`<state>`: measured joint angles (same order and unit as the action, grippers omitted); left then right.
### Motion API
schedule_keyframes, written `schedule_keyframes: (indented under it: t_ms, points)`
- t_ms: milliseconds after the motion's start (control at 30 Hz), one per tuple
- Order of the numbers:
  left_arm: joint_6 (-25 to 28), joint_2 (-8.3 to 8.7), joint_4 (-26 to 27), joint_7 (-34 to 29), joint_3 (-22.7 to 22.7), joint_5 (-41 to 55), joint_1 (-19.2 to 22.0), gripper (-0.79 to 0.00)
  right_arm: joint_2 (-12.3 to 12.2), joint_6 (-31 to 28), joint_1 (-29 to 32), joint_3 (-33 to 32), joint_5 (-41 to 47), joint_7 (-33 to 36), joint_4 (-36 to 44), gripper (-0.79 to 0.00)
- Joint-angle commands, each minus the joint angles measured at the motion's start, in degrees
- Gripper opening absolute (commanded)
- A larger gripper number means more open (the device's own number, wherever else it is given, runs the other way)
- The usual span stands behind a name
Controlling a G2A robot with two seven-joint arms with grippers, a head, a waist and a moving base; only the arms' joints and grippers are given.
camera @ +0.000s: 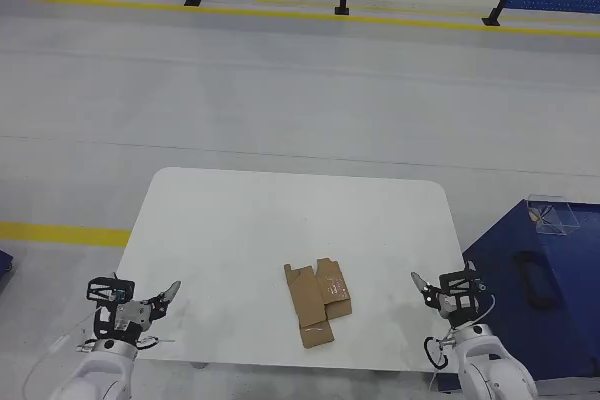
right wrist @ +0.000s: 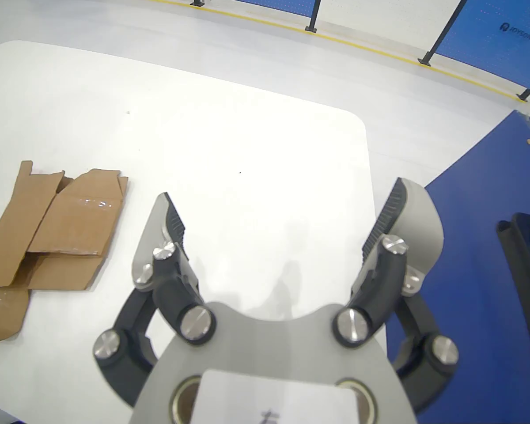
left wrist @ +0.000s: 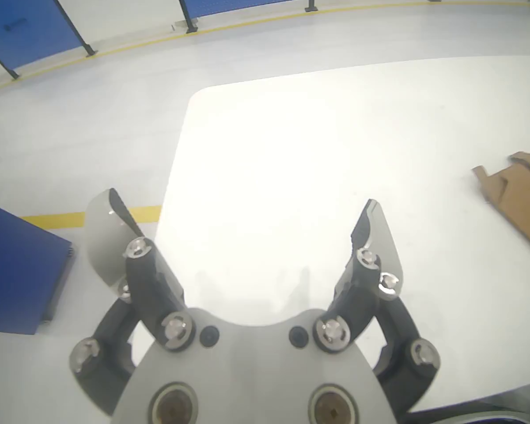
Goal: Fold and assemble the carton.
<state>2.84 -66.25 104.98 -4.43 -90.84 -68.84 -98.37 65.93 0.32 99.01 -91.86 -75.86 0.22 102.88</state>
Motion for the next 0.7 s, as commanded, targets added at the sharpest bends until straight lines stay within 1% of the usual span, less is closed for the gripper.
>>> schedule_keyframes:
  t_ms: [0, 33, 100, 133, 200, 267, 333, 400, 633, 667]
  points:
    - [2.2, -0.18, 1.4, -4.8, 0.0, 9.3, 1.0, 0.0, 0.2, 2.2, -0.8, -0.8, 2.9, 0.9, -0.7, 0.0]
    - [2.2, -0.33, 1.5, -6.0, 0.6, 12.1, 1.5, 0.0, 0.3, 3.4, -1.3, -1.3, 4.5, 1.5, -1.1, 0.0]
    - [4.2, -0.55, 0.9, -9.6, 2.4, 17.4, 3.1, 0.0, 0.5, 5.1, -2.2, -2.3, 7.5, 2.1, -1.7, 0.0]
    - [4.7, -0.74, 0.3, -12.1, 3.4, 22.0, 4.1, 0.0, 0.6, 5.4, -2.4, -2.8, 9.0, 2.6, -2.0, 0.0]
    - [6.0, -0.96, -0.9, -19.0, 4.9, 31.2, 6.7, 0.0, 0.7, 5.4, -2.9, -3.9, 12.2, 3.9, -2.6, 0.0]
    - [5.5, -1.15, -2.6, -26.7, 6.1, 41.2, 9.8, 0.0, 0.8, 4.9, -3.3, -4.9, 15.9, 5.3, -3.1, 0.0]
    - [4.8, -1.18, -4.5, -32.9, 7.2, 46.2, 12.7, 0.0, 0.9, 3.6, -3.4, -5.4, 18.3, 6.1, -3.2, 0.0]
    - [1.2, -1.42, -7.1, -34.3, 8.4, 48.8, 15.2, 0.0, 0.9, 3.6, -3.4, -5.4, 18.3, 6.1, -3.2, 0.0]
    - [1.2, -1.42, -7.1, -34.3, 8.4, 48.8, 15.2, 0.0, 0.9, 3.6, -3.4, -5.4, 18.3, 6.1, -3.2, 0.0]
    - [1.2, -1.42, -7.1, -34.3, 8.4, 48.8, 15.2, 0.0, 0.9, 3.7, -3.7, -5.5, 19.7, 6.4, -3.0, 0.0]
